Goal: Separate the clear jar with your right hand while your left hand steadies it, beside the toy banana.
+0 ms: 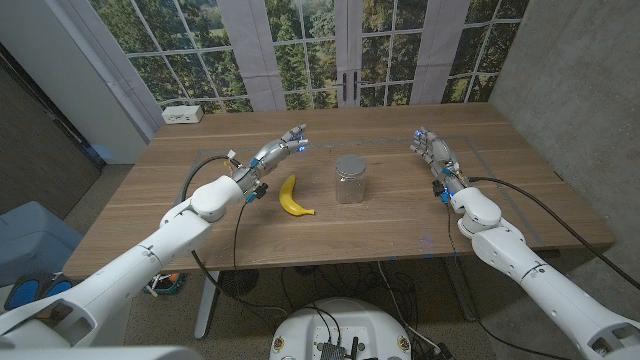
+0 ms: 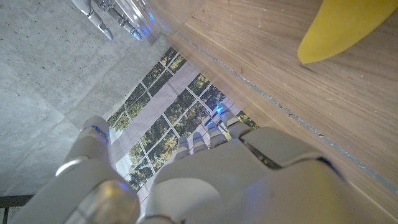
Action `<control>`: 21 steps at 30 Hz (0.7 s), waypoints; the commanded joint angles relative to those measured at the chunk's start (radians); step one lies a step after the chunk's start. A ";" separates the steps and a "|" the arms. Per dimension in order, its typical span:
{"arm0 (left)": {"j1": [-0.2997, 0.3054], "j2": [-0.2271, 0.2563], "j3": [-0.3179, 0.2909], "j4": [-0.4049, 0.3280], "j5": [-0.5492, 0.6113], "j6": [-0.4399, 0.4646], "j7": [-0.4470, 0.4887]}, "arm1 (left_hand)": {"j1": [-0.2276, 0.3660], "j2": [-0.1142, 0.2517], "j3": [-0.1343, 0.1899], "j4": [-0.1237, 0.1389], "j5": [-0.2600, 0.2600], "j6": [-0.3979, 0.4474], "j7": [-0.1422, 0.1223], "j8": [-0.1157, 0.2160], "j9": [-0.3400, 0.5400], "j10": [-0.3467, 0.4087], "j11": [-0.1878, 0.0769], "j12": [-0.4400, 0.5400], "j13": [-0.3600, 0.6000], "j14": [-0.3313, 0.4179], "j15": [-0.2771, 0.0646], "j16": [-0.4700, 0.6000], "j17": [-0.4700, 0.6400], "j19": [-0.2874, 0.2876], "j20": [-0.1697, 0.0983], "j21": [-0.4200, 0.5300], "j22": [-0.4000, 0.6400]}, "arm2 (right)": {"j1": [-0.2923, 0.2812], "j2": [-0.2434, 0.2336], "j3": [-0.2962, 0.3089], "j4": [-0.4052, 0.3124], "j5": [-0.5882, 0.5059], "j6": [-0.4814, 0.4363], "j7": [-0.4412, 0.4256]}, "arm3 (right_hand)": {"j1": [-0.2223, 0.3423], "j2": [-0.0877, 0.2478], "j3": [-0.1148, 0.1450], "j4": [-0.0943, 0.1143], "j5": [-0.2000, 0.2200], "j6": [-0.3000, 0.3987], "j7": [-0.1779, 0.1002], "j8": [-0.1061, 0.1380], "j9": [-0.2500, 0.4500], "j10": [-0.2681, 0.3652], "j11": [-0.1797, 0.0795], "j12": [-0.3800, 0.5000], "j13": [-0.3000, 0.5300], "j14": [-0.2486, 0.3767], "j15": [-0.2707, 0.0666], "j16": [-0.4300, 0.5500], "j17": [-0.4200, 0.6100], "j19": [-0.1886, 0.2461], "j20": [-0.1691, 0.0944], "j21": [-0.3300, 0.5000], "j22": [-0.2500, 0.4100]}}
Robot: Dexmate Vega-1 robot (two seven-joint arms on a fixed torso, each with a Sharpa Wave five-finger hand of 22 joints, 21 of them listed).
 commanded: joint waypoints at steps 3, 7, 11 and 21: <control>0.009 0.037 0.016 -0.050 0.088 0.014 0.009 | 0.009 -0.010 -0.001 -0.004 0.001 -0.002 -0.013 0.003 0.004 -0.006 0.004 0.000 0.003 -0.010 -0.013 -0.001 0.005 0.006 0.012 -0.007 0.002 | -0.041 -0.012 0.011 -0.046 -0.017 0.009 -0.030 | 0.011 -0.001 0.003 -0.007 -0.001 0.007 0.005 0.003 0.006 0.012 0.000 0.005 0.002 0.008 -0.001 0.002 -0.001 0.007 -0.004 -0.001 0.002; 0.004 0.041 0.022 -0.057 0.109 0.023 0.007 | 0.013 -0.012 -0.002 -0.004 0.001 -0.004 -0.014 0.004 0.004 -0.007 0.003 0.001 0.003 -0.010 -0.014 -0.001 0.005 0.009 0.014 -0.008 0.002 | -0.047 -0.013 0.012 -0.053 -0.023 0.011 -0.036 | 0.011 -0.002 0.003 -0.010 -0.001 0.007 0.005 0.003 0.006 0.012 0.001 0.005 0.002 0.009 -0.001 0.002 -0.002 0.008 -0.003 -0.001 0.002; -0.004 0.044 0.031 -0.059 0.126 0.032 -0.001 | 0.020 -0.014 -0.002 -0.004 0.002 -0.004 -0.015 0.006 0.005 -0.003 0.003 0.003 0.003 -0.010 -0.013 0.000 0.005 0.014 0.016 -0.009 0.002 | -0.056 -0.017 0.013 -0.068 -0.036 0.010 -0.049 | 0.012 -0.003 0.003 -0.014 0.000 0.008 0.005 0.003 0.006 0.012 0.001 0.005 0.001 0.009 0.000 0.002 -0.003 0.009 -0.003 -0.002 0.002; -0.043 0.045 0.063 -0.054 0.169 0.056 -0.038 | 0.043 -0.021 -0.003 -0.005 0.007 0.011 -0.016 0.015 0.006 0.009 -0.006 0.009 0.004 -0.005 -0.014 0.002 0.005 0.028 0.026 -0.014 0.002 | -0.088 -0.039 0.017 -0.138 -0.104 -0.010 -0.117 | 0.035 -0.016 0.009 -0.048 0.005 0.008 0.007 0.002 0.005 0.012 0.002 0.004 -0.002 0.010 0.006 -0.003 -0.014 0.012 0.001 -0.005 0.001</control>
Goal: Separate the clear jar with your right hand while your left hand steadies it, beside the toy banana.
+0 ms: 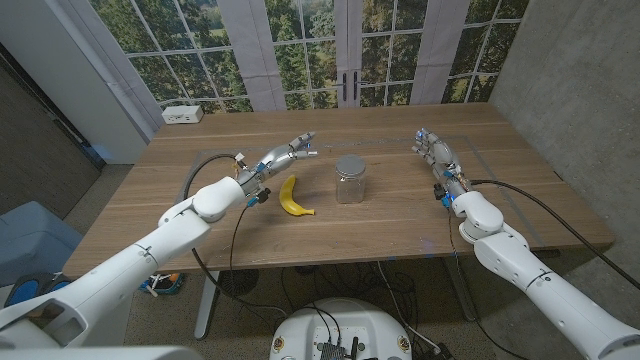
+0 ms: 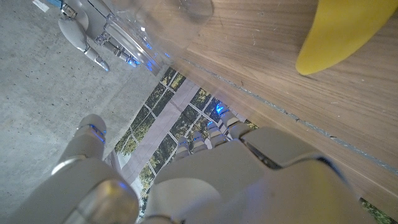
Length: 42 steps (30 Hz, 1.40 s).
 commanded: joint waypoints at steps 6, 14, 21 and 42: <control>-0.053 0.005 0.045 0.001 0.064 0.030 -0.056 | 0.027 -0.007 -0.004 -0.005 0.009 0.019 -0.001 0.013 0.006 0.011 -0.005 0.008 0.004 -0.002 -0.014 0.003 0.005 0.012 0.009 -0.008 0.002 | -0.047 -0.026 0.009 -0.091 -0.083 -0.023 -0.081 | 0.031 -0.011 0.003 -0.027 0.007 0.002 0.003 0.002 0.005 0.009 0.000 0.004 0.001 0.011 0.008 -0.004 -0.005 0.012 0.003 -0.007 0.001; -0.072 0.003 0.068 0.000 0.093 0.056 -0.071 | 0.041 -0.012 -0.007 -0.005 0.012 0.027 0.004 0.017 0.007 0.017 -0.011 0.010 0.004 0.001 -0.014 0.004 0.005 0.015 0.011 -0.013 0.002 | -0.061 -0.033 0.009 -0.119 -0.113 -0.029 -0.098 | 0.037 -0.016 0.003 -0.039 0.009 0.002 0.005 0.002 0.005 0.009 0.000 0.004 0.000 0.012 0.010 -0.005 -0.009 0.013 0.004 -0.008 0.001; -0.081 -0.001 0.083 0.005 0.105 0.080 -0.082 | 0.065 -0.012 -0.007 -0.004 0.014 0.039 0.012 0.022 0.007 0.037 -0.016 0.017 0.005 0.009 -0.016 0.006 0.005 0.024 0.013 -0.019 0.002 | -0.075 -0.041 0.009 -0.154 -0.140 -0.046 -0.116 | 0.040 -0.018 0.003 -0.046 0.009 0.003 0.005 0.002 0.005 0.011 0.002 0.004 -0.001 0.011 0.011 -0.006 -0.012 0.013 0.005 -0.009 0.001; -0.141 -0.016 0.134 0.030 0.151 0.116 -0.131 | 0.114 -0.017 -0.011 -0.004 0.020 0.052 0.027 0.027 0.009 0.054 -0.049 0.019 0.006 0.022 -0.015 0.008 0.005 0.037 0.024 -0.034 0.002 | -0.114 -0.048 0.015 -0.214 -0.220 -0.026 -0.152 | 0.041 -0.020 0.001 -0.061 0.011 0.005 0.006 0.003 0.005 0.009 0.002 0.003 -0.003 0.012 0.012 -0.006 -0.018 0.016 0.010 -0.011 0.002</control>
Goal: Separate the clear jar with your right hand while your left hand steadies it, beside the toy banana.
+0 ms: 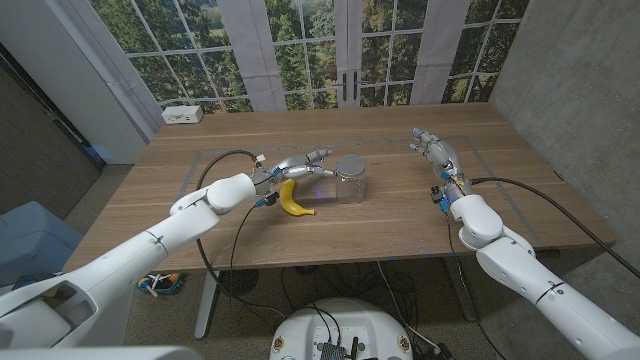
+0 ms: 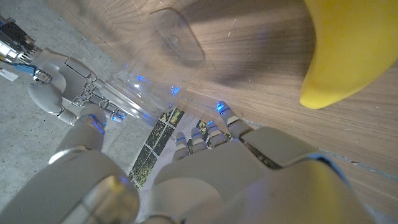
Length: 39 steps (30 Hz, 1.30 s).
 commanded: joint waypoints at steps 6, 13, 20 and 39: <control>-0.071 -0.015 0.052 0.024 0.062 0.034 -0.054 | 0.038 -0.001 -0.010 -0.001 0.010 0.009 -0.002 0.010 0.004 0.002 -0.025 0.001 0.005 0.005 -0.017 0.005 0.005 0.008 0.008 -0.012 0.002 | -0.035 -0.001 0.011 -0.045 -0.064 0.028 -0.031 | 0.011 0.000 0.003 -0.012 0.007 0.005 0.005 0.002 0.006 0.006 0.001 0.003 0.001 0.005 0.003 0.002 -0.001 0.006 0.000 -0.004 0.001; -0.099 -0.022 0.074 0.031 0.088 0.053 -0.079 | 0.077 0.002 -0.012 0.000 0.010 0.028 -0.007 0.018 0.006 0.003 -0.034 -0.001 0.005 0.002 -0.014 0.002 0.005 0.007 0.011 -0.027 0.002 | -0.045 0.003 0.016 -0.047 -0.076 0.044 -0.031 | 0.010 0.002 0.002 -0.015 0.008 0.005 0.006 0.002 0.006 0.006 -0.002 0.003 0.001 0.003 0.003 0.001 -0.003 0.008 0.001 -0.004 0.001; -0.117 -0.036 0.088 0.052 0.091 0.055 -0.094 | 0.107 0.009 -0.009 0.000 0.005 0.051 -0.007 0.028 0.007 0.014 -0.031 0.001 0.006 0.006 -0.001 0.003 0.005 0.007 0.016 -0.038 0.002 | -0.051 0.005 0.020 -0.052 -0.087 0.049 -0.032 | 0.008 0.003 0.001 -0.017 0.008 0.005 0.007 0.002 0.006 0.007 0.000 0.003 0.001 0.004 0.004 0.002 -0.004 0.008 0.001 -0.005 0.002; -0.146 -0.105 0.112 0.163 0.002 -0.022 -0.158 | 0.251 0.040 0.023 -0.003 -0.003 0.156 -0.012 0.073 0.015 0.128 -0.070 0.023 0.009 0.066 -0.001 0.012 0.005 0.039 0.042 -0.073 0.003 | -0.064 0.007 0.036 -0.060 -0.100 0.050 -0.037 | 0.004 0.004 -0.003 -0.021 0.007 0.007 0.008 0.003 0.006 0.010 0.001 0.005 0.000 0.006 0.005 0.003 -0.007 0.009 0.003 -0.006 0.002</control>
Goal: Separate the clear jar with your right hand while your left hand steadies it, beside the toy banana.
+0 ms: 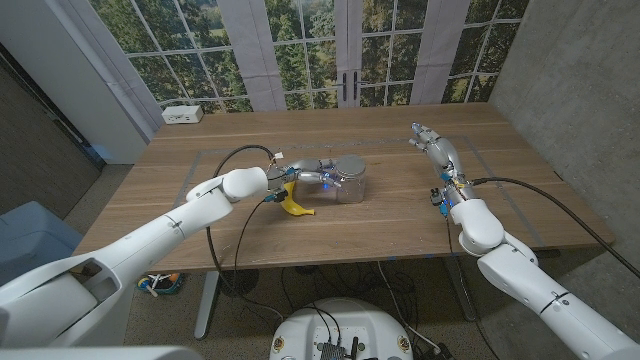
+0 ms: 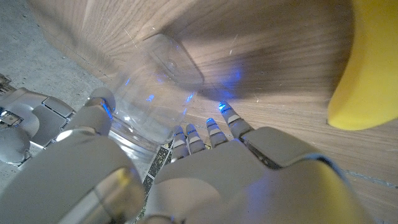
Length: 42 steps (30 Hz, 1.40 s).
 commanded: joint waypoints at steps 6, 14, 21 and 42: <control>0.002 -0.045 0.002 0.060 -0.071 -0.050 -0.006 | 0.146 0.041 0.042 0.001 0.016 0.151 -0.013 0.076 0.019 0.090 -0.001 0.016 0.010 0.059 -0.004 0.007 0.006 0.037 0.016 -0.023 0.005 | -0.010 -0.003 0.011 -0.010 -0.009 -0.008 0.000 | 0.002 0.004 0.000 -0.010 0.007 0.005 0.007 0.003 0.006 0.011 0.001 0.005 0.000 0.006 0.005 0.003 0.002 0.010 0.004 0.001 0.002; 0.008 -0.032 0.014 0.021 -0.020 0.013 0.029 | 0.219 0.050 0.038 0.004 0.017 0.243 0.004 0.135 0.038 0.165 0.011 0.028 0.014 0.102 -0.017 0.009 0.006 0.062 0.015 -0.030 0.006 | -0.026 -0.038 0.016 -0.088 -0.064 -0.114 -0.034 | -0.001 0.005 -0.002 -0.015 0.008 0.012 0.003 0.005 0.006 0.020 0.001 0.008 -0.001 0.018 0.015 0.008 -0.001 0.007 0.016 -0.001 0.002; -0.003 -0.035 0.029 0.021 -0.002 0.039 0.026 | 0.231 0.054 0.034 0.006 0.016 0.224 0.009 0.131 0.041 0.153 0.014 0.019 0.015 0.096 -0.013 0.004 0.006 0.057 0.019 -0.035 0.006 | -0.052 -0.082 0.024 -0.222 -0.124 -0.324 -0.090 | 0.000 -0.006 -0.006 -0.034 0.013 0.018 -0.005 0.006 0.007 0.045 -0.003 0.016 0.000 0.076 0.046 0.032 -0.003 0.026 0.064 0.005 0.005; -0.021 -0.043 0.043 0.032 0.005 0.051 0.016 | 0.239 0.060 0.023 0.012 0.013 0.224 0.015 0.136 0.045 0.145 0.012 0.010 0.016 0.085 -0.011 -0.002 0.006 0.049 0.020 -0.041 0.007 | 0.091 -0.229 -0.154 -0.539 -0.316 -1.059 -0.052 | 0.029 -0.036 -0.009 -0.066 0.017 -0.018 -0.040 0.001 0.012 0.005 -0.021 0.005 0.016 0.096 0.028 0.053 0.020 0.038 0.113 0.013 0.017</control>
